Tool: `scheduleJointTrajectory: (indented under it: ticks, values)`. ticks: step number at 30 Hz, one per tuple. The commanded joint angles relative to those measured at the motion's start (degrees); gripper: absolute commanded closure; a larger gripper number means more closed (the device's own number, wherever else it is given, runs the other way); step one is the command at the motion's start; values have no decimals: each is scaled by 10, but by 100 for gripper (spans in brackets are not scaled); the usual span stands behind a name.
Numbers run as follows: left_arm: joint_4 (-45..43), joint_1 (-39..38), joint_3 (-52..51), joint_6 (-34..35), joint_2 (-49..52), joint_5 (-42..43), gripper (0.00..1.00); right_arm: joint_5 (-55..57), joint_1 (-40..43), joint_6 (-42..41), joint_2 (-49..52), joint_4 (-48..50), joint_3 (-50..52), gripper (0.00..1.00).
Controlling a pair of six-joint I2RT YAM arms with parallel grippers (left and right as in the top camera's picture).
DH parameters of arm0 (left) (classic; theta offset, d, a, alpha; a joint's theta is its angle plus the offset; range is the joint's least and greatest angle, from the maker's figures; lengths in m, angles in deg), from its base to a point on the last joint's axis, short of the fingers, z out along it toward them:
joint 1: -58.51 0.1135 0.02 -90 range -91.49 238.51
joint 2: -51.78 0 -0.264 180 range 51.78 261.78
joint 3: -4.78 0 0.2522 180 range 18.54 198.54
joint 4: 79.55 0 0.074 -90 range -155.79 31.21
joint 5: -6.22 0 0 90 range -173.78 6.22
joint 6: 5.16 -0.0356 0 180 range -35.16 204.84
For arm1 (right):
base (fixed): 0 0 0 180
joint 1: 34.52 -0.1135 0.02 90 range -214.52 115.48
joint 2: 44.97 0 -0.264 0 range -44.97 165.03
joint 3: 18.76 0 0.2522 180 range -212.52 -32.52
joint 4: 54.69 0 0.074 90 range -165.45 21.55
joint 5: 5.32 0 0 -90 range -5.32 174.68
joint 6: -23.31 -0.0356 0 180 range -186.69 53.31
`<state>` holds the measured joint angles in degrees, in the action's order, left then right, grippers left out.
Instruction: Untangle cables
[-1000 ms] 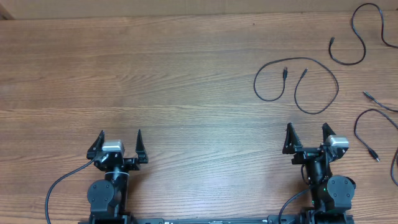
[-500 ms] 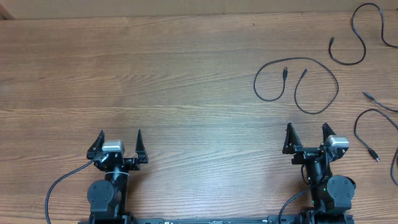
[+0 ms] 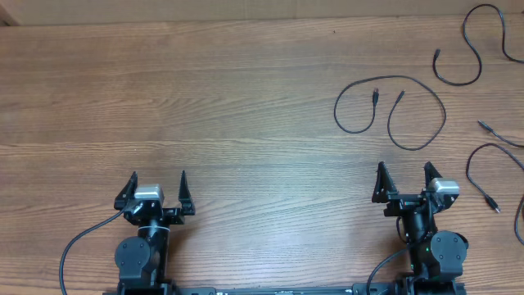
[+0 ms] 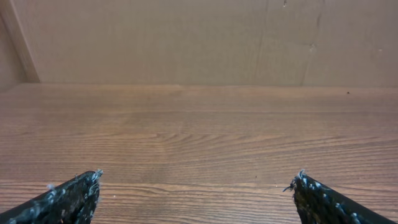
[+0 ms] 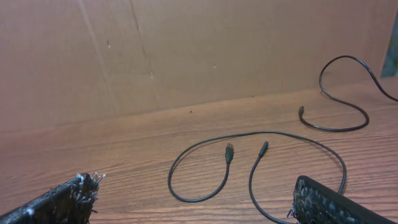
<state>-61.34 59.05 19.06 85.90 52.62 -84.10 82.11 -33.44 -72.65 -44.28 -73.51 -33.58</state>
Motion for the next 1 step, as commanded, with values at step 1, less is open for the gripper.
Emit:
scheduleJointTrajectory:
  ticks: [1]
  values:
    - [0, 5, -2, -11, -6, -7, 1, 3, 2, 0, -5, 3, 6, 0]
